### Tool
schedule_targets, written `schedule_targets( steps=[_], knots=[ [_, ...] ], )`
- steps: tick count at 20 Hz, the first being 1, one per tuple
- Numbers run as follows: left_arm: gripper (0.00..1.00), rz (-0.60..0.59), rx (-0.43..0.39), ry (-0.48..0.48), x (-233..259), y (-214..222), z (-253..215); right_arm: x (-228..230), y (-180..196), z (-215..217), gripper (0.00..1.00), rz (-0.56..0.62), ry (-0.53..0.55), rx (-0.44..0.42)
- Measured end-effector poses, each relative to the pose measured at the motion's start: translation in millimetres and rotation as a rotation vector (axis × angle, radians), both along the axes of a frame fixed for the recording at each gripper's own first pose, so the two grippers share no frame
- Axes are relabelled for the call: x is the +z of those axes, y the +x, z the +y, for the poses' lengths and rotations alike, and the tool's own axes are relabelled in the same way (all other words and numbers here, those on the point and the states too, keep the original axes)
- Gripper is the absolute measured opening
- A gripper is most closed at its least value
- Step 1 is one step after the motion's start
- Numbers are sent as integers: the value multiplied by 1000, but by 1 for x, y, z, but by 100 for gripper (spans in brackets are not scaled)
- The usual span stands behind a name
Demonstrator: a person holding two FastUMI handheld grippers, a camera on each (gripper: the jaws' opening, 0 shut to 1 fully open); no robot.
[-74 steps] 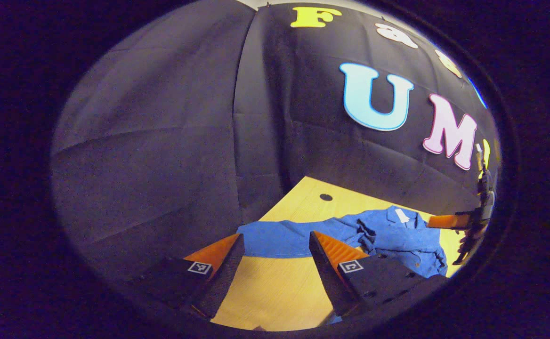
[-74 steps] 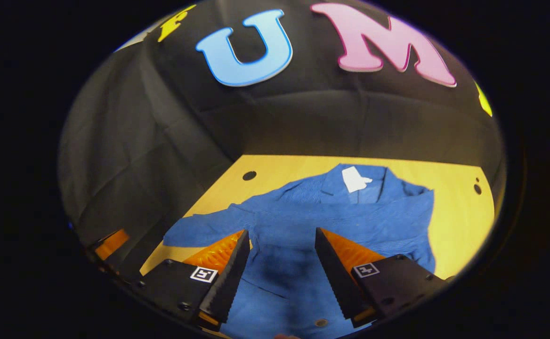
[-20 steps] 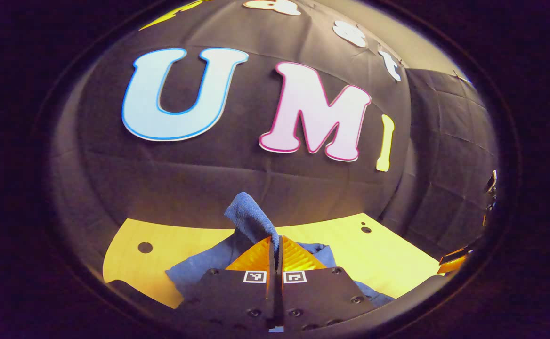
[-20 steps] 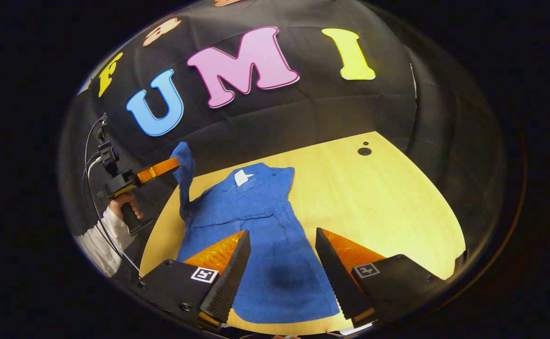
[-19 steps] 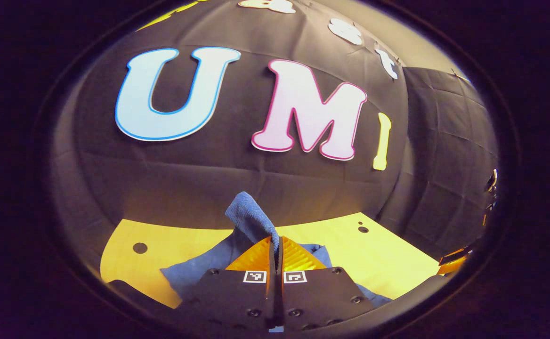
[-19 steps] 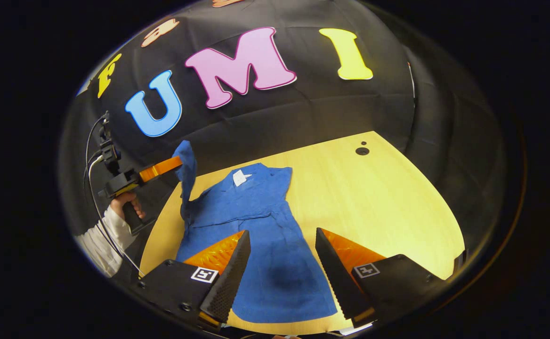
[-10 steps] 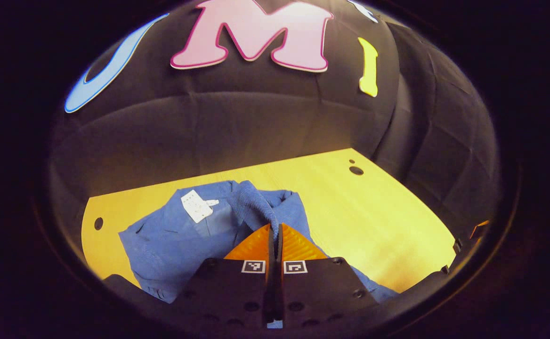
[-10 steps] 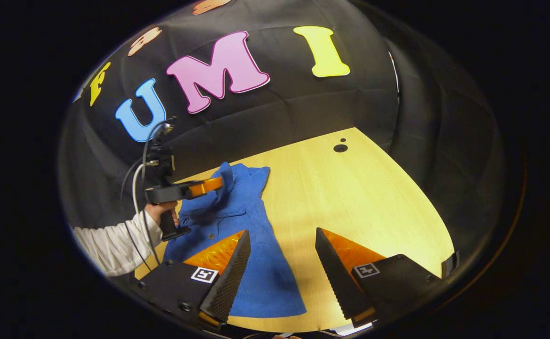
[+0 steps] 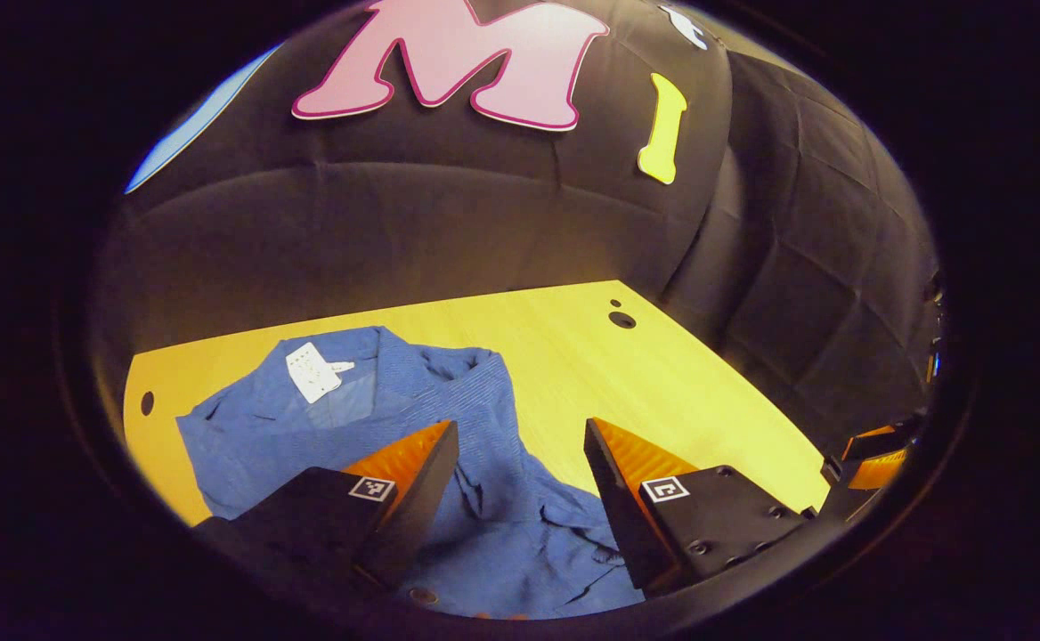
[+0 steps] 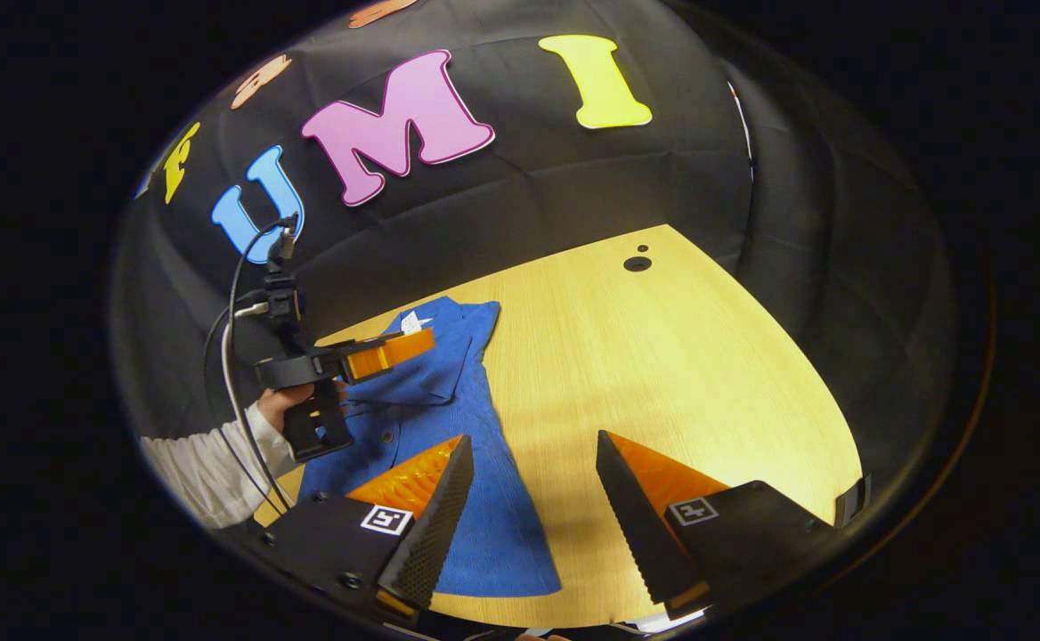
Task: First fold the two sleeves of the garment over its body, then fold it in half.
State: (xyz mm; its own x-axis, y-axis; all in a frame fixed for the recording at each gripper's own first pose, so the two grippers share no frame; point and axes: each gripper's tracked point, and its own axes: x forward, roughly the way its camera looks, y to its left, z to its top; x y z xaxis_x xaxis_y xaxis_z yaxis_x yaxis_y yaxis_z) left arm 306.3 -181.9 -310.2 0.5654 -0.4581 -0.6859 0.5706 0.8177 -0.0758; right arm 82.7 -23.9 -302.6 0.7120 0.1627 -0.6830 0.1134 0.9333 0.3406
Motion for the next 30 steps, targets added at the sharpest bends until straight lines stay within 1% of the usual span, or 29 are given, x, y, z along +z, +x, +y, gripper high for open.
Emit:
schedule_targets(
  steps=[2, 4, 6, 8, 9, 10, 12, 15, 17, 19, 21, 23, 24, 27, 30],
  knots=[
    [83, -2, 44, -7, 11, -18, 32, -6, -4, 10, 89, 14, 12, 9],
    [83, 36, 113, -38, 18, -45, 71, -13, -9, 24, 89, 32, 14, 33],
    [83, 69, 201, -10, 16, -73, 125, -20, -16, 40, 89, 55, 10, 71],
    [83, 97, 278, 55, 8, -106, 182, -33, -25, 55, 89, 93, 4, 115],
    [81, 126, 318, 89, 1, -125, 208, -42, -33, 62, 89, 121, 2, 137],
    [83, 160, 352, 111, -5, -146, 228, -51, -43, 69, 89, 153, 4, 157],
    [83, 238, 414, 138, -20, -186, 264, -68, -58, 76, 89, 207, -10, 177],
    [83, 366, 522, 152, -43, -232, 304, -98, -88, 80, 90, 315, -71, 206],
    [83, 457, 576, 154, -53, -254, 319, -114, -102, 78, 90, 386, -104, 203],
    [83, 500, 587, 188, -60, -261, 329, -130, -114, 71, 90, 461, -141, 195],
    [83, 533, 569, 232, -64, -270, 330, -139, -124, 70, 90, 515, -156, 198],
    [83, 571, 544, 261, -68, -276, 331, -146, -128, 67, 90, 547, -169, 202],
    [83, 555, 526, 276, -67, -273, 333, -150, -130, 63, 90, 564, -182, 200],
    [83, 571, 502, 337, -68, -278, 333, -151, -128, 61, 90, 583, -178, 180],
    [83, 586, 478, 359, -69, -279, 326, -152, -128, 61, 89, 605, -178, 173]
  ],
)
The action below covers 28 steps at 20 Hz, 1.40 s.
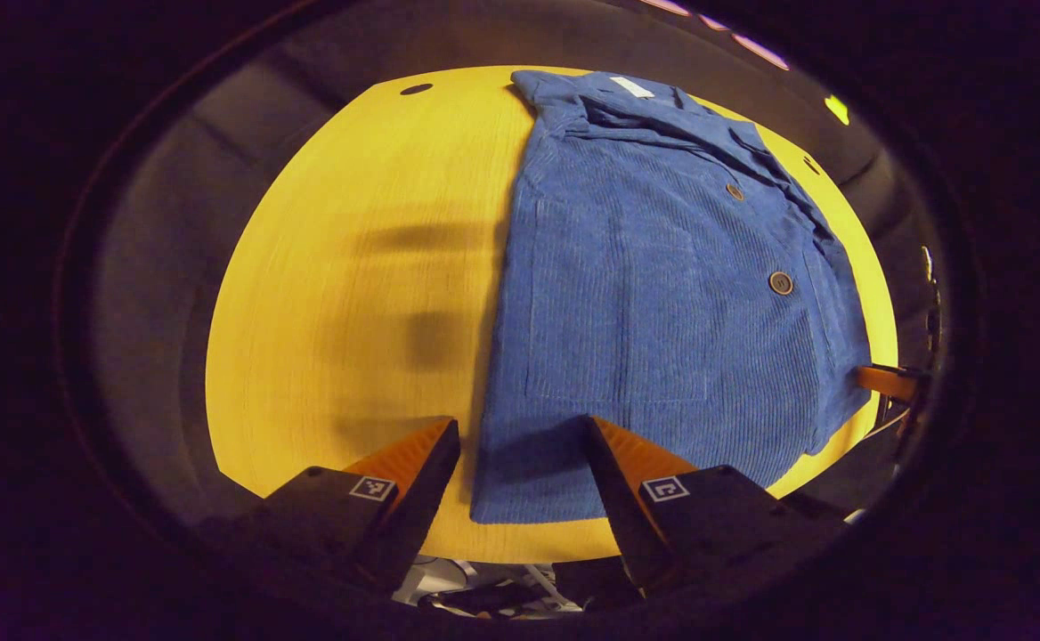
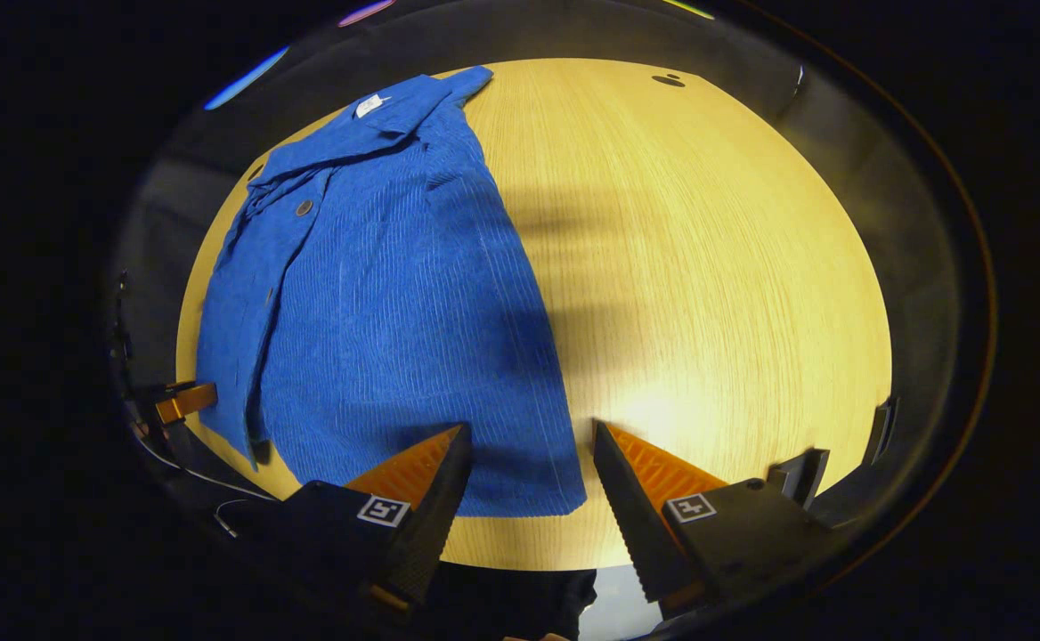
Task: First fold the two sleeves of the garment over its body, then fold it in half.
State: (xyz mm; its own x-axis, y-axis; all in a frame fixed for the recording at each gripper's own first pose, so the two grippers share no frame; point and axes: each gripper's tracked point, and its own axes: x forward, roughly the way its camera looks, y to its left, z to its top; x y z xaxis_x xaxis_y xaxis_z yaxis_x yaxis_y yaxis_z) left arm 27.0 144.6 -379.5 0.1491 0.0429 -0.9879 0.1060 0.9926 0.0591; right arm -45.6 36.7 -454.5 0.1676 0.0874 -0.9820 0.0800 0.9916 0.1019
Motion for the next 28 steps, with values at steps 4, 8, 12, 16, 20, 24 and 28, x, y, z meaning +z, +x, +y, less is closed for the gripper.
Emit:
schedule_targets(
  steps=[4, 8, 12, 16, 20, 24, 28],
  knots=[
    [84, 3, 5, 2, -1, 2, -3, -1, -7, 3, 64, 34, 3, 49],
    [84, -43, 66, -2, -1, 2, -7, -3, -6, 8, 40, 47, 13, 77],
    [2, 8, 88, -68, -2, -5, -25, -3, -6, 10, 4, 56, 40, -5],
    [0, 75, 167, -301, 7, -3, -53, 9, 6, 8, 1, 0, 27, 2],
    [0, -22, 124, -359, 34, 11, -57, 42, 35, 24, 1, -85, 108, -61],
    [0, -145, 47, -373, 74, 41, -65, 76, 74, 38, 1, -179, 128, -37],
    [0, -244, -35, -363, 121, 78, -72, 106, 118, 53, 1, -257, 125, 37]
  ],
)
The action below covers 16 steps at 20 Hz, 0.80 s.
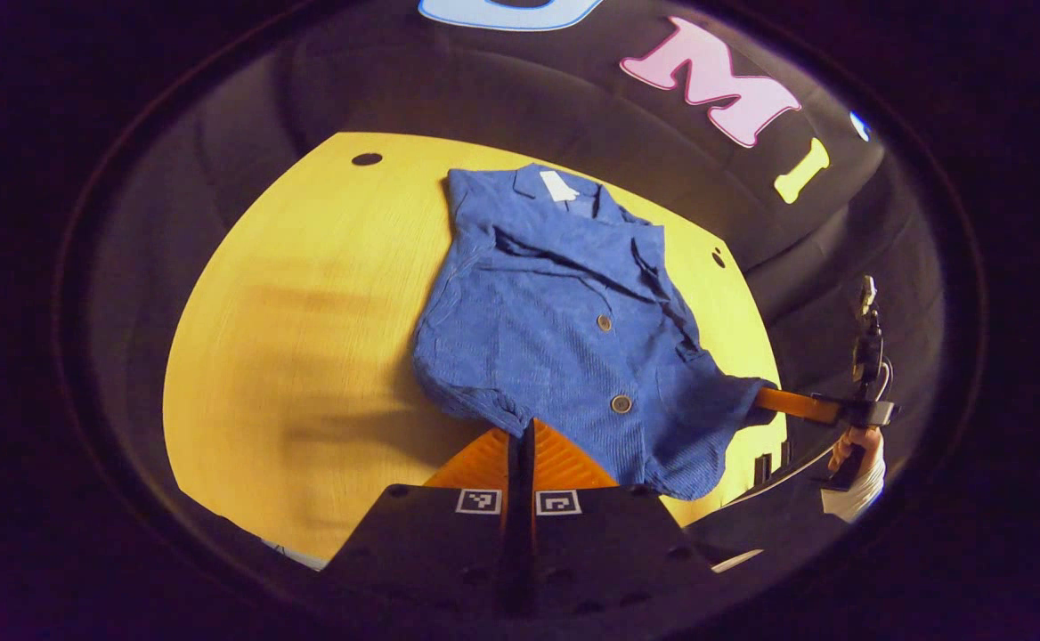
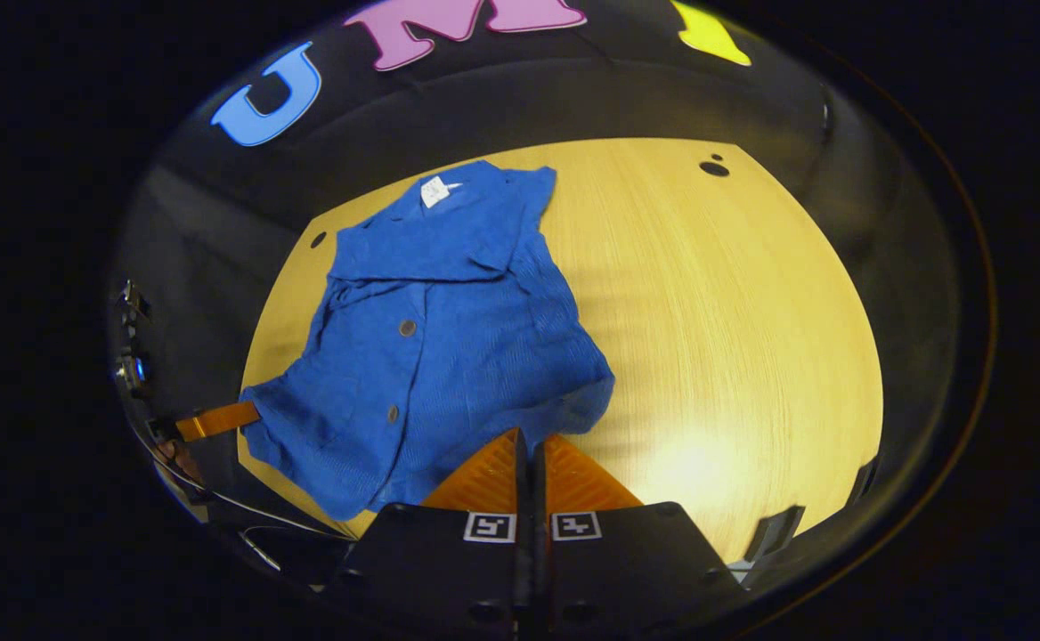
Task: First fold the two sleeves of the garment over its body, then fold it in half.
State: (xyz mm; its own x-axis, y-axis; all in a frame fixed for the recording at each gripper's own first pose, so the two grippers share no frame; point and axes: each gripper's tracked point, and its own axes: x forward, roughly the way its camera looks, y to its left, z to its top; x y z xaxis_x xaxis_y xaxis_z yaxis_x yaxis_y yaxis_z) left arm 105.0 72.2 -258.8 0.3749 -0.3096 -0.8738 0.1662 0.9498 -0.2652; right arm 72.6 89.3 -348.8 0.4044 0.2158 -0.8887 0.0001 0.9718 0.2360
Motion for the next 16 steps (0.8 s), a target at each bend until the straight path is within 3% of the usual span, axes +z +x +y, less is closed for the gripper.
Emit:
schedule_targets(
  steps=[8, 11, 13, 16],
  knots=[
    [0, -181, -71, 96, 55, 125, -18, 51, 128, 25, 0, -184, -10, 74],
    [0, -208, -5, 126, 64, 183, -4, 40, 192, 21, 0, -239, -1, 34],
    [0, -202, 63, 124, 59, 224, 6, 12, 215, 15, 0, -208, -17, -11],
    [0, -197, 150, 114, 47, 271, 22, 4, 261, 13, 0, -311, -22, -93]
  ],
)
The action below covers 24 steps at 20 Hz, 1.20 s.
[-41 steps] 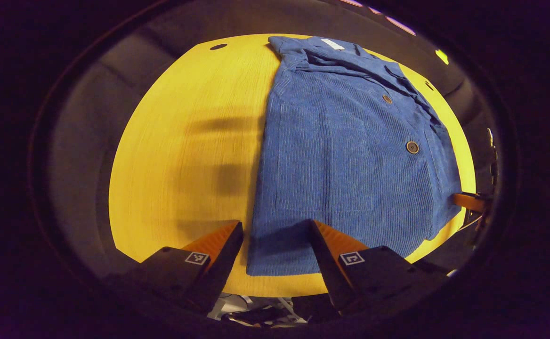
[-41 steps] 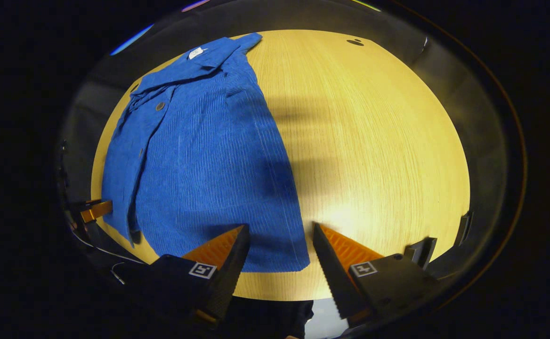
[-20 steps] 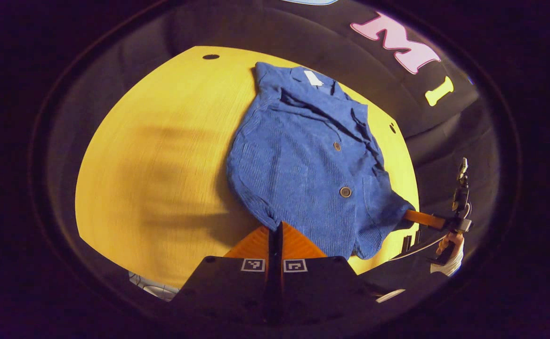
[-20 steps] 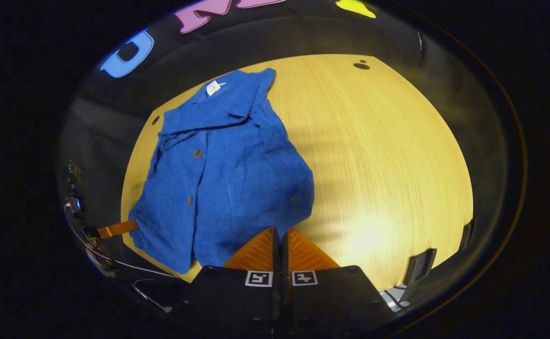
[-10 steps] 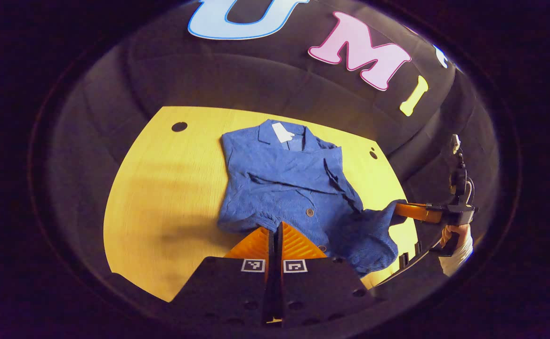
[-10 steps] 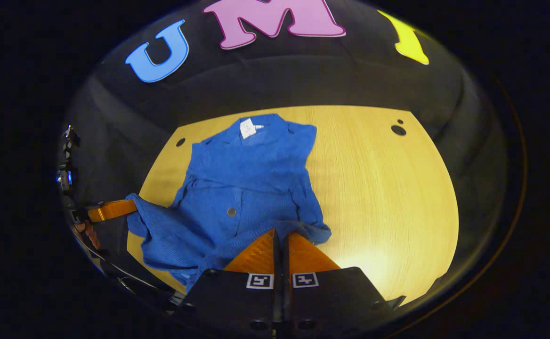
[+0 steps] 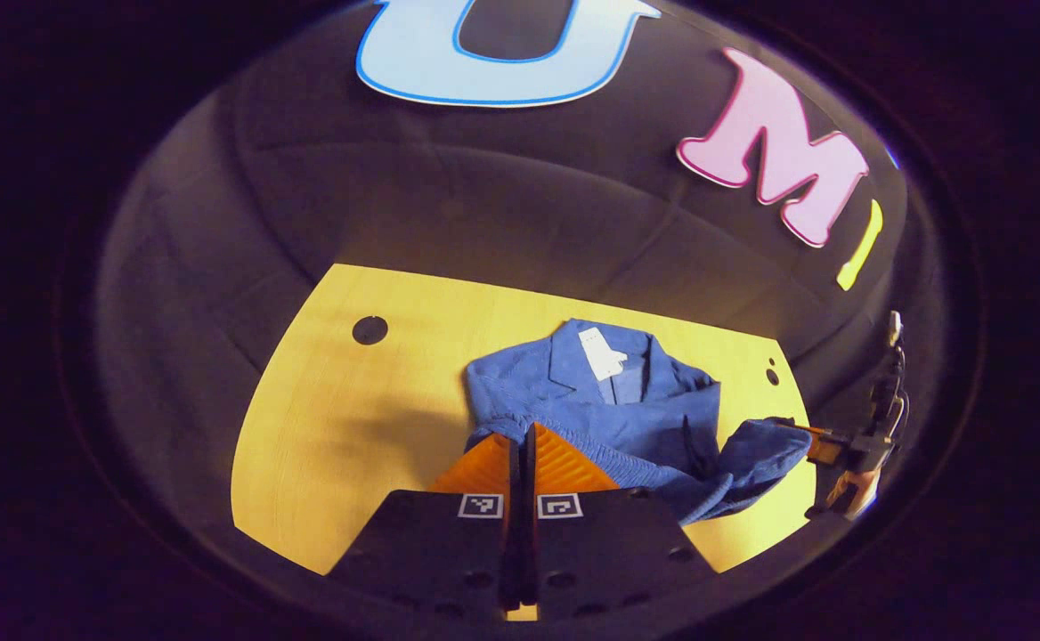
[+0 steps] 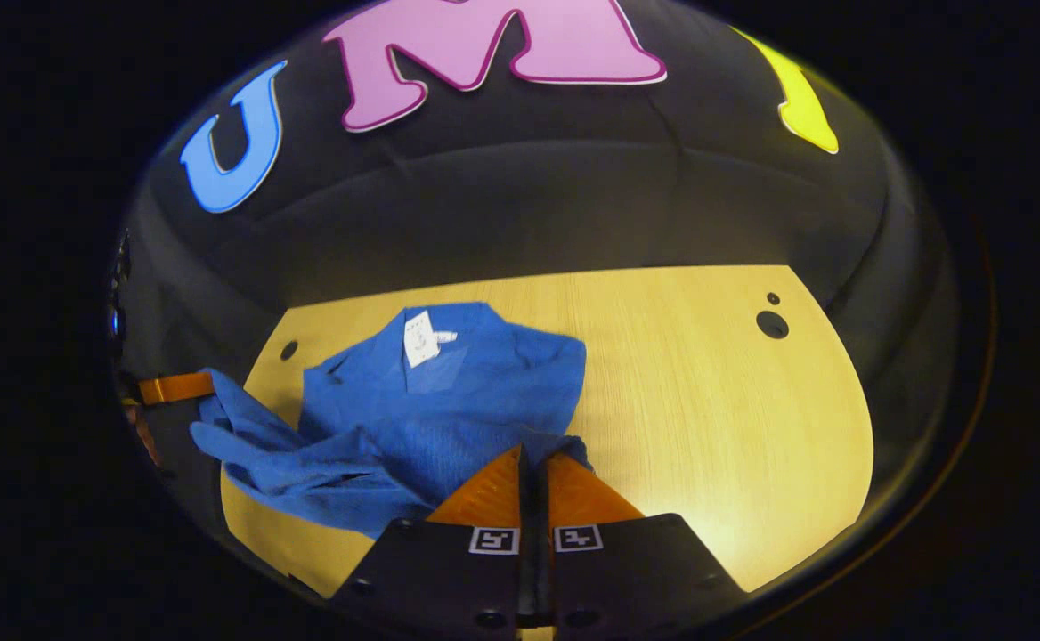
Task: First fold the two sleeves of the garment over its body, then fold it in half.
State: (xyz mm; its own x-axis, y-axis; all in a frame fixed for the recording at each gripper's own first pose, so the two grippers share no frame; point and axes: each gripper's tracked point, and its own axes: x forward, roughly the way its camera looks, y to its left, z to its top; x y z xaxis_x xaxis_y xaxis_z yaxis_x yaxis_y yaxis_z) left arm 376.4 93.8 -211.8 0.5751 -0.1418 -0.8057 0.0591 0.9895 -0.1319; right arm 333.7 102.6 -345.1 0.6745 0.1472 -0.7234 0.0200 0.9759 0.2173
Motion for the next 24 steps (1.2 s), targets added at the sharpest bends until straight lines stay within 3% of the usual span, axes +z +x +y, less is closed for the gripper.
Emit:
schedule_targets(
  steps=[6, 10, 12, 14, 16, 17, 18, 20, 21, 22, 23, 24],
  knots=[
    [0, 18, 97, -50, -46, 54, 5, -20, 69, 15, 0, -85, 119, -144],
    [0, 24, 87, 28, -76, 77, 15, -41, 101, 15, 0, -87, 207, -224],
    [0, -34, 71, 15, -73, 95, 9, -57, 106, 10, 0, -50, 208, -237],
    [0, -148, 56, 20, -69, 123, 7, -63, 120, 0, 0, -92, 188, -256],
    [0, -122, 21, 72, -78, 124, 7, -77, 116, 1, 0, -30, 222, -284],
    [0, -98, 12, 83, -84, 124, 8, -84, 107, 5, 5, 19, 249, -285],
    [5, -65, 21, 87, -88, 119, 7, -87, 99, 7, 37, 47, 259, -273],
    [58, -86, 101, 113, -89, 121, 20, -81, 102, -4, 99, -21, 202, -242],
    [85, -92, 129, 127, -88, 122, 26, -72, 103, -6, 100, -67, 199, -231],
    [82, -89, 133, 115, -85, 117, 28, -64, 103, -8, 94, -102, 196, -236],
    [82, -89, 139, 103, -79, 109, 29, -59, 100, -14, 80, -119, 183, -241],
    [83, -117, 143, 99, -73, 110, 32, -52, 98, -18, 95, -139, 164, -241]
  ],
)
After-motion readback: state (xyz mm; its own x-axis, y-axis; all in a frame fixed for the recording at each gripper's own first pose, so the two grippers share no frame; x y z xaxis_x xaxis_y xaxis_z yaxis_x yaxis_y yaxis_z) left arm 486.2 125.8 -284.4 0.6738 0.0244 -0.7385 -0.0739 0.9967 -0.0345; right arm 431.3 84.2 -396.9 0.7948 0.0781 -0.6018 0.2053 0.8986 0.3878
